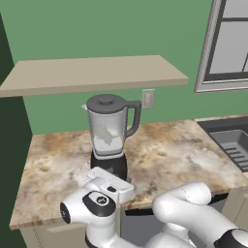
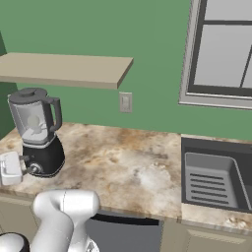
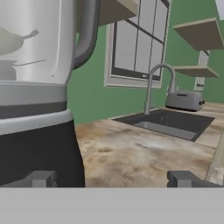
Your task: Open the blender lid, put the pear in the blender, close the lid, and start the blender.
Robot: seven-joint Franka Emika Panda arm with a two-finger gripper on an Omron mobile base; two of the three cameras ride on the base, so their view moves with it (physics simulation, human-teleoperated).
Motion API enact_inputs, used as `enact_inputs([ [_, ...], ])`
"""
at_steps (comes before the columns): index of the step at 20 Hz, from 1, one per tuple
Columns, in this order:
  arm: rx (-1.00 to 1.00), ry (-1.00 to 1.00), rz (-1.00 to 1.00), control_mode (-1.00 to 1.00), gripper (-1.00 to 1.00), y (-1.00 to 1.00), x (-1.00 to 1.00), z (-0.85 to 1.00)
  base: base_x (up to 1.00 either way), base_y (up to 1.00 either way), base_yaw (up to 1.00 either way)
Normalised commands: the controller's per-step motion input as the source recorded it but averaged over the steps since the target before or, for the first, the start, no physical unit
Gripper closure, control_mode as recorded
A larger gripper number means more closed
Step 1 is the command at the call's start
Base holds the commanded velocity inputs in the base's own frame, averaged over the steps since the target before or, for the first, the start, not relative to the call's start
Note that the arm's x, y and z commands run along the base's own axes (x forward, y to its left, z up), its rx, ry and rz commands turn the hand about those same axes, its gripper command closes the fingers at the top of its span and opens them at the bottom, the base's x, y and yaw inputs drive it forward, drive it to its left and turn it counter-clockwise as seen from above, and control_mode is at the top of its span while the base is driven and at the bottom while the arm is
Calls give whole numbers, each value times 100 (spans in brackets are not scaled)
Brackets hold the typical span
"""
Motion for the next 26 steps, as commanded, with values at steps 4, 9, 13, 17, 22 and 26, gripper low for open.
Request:
enact_inputs([
  [4,0,-1,4,-100,-100,-23,0,-1,0,0,0],
  [9,0,0,3,-100,-100,-14,1,-7,0,0,0],
  [13,0,0,3,-100,-100,-5,13,-6,0,0,0],
  [17,0,0,3,-100,-100,0,25,-8,0,0,0],
  [22,0,0,4,-100,-100,0,27,-10,0,0,0],
  [26,0,0,3,-100,-100,3,24,-16,0,0,0],
])
